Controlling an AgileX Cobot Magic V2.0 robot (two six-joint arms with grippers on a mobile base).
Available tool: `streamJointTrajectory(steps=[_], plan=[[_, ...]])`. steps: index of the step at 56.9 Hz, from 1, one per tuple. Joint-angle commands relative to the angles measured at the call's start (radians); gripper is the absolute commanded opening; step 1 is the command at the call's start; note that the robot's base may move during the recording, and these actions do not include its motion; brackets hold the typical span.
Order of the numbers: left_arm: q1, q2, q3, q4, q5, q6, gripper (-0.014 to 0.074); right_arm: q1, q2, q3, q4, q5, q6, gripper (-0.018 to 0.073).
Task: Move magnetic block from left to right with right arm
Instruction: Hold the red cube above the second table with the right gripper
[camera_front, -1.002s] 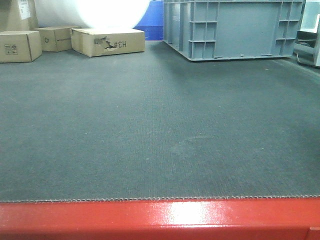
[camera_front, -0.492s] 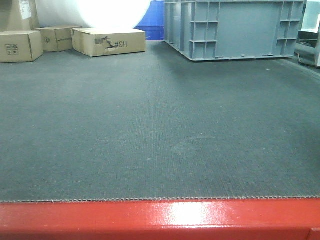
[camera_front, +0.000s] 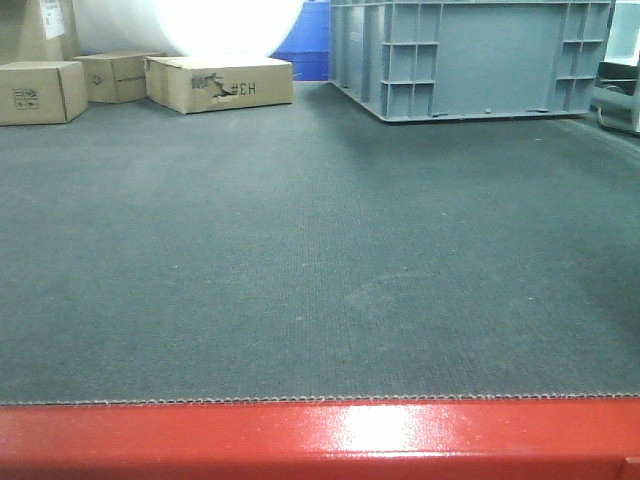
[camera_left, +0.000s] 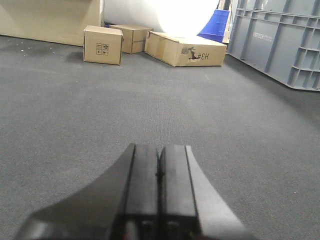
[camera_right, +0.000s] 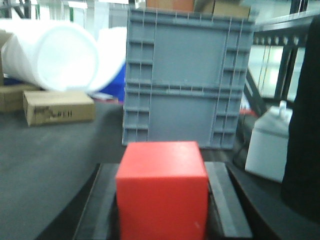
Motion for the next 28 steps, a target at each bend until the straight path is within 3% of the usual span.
streamJointTrajectory(steps=[1, 7, 14, 18, 28], plan=[[-0.006, -0.01, 0.008, -0.003, -0.078, 0.0, -0.0126, 0.0, 0.1, -0.087, -0.007, -0.023, 0.033, 0.0284], [-0.006, -0.01, 0.008, -0.003, -0.078, 0.0, -0.0126, 0.018, 0.228, -0.136, -0.017, -0.004, 0.042, 0.0284], [-0.006, -0.01, 0.008, -0.003, -0.078, 0.0, -0.0126, 0.077, 0.368, -0.188, -0.12, -0.002, 0.042, 0.0284], [-0.006, -0.01, 0.008, -0.003, -0.078, 0.0, -0.0126, 0.142, 0.454, -0.222, -0.165, 0.024, 0.042, 0.0284], [-0.006, -0.01, 0.008, -0.003, -0.078, 0.0, -0.0126, 0.332, 0.649, -0.306, -0.167, 0.11, 0.076, 0.0284]])
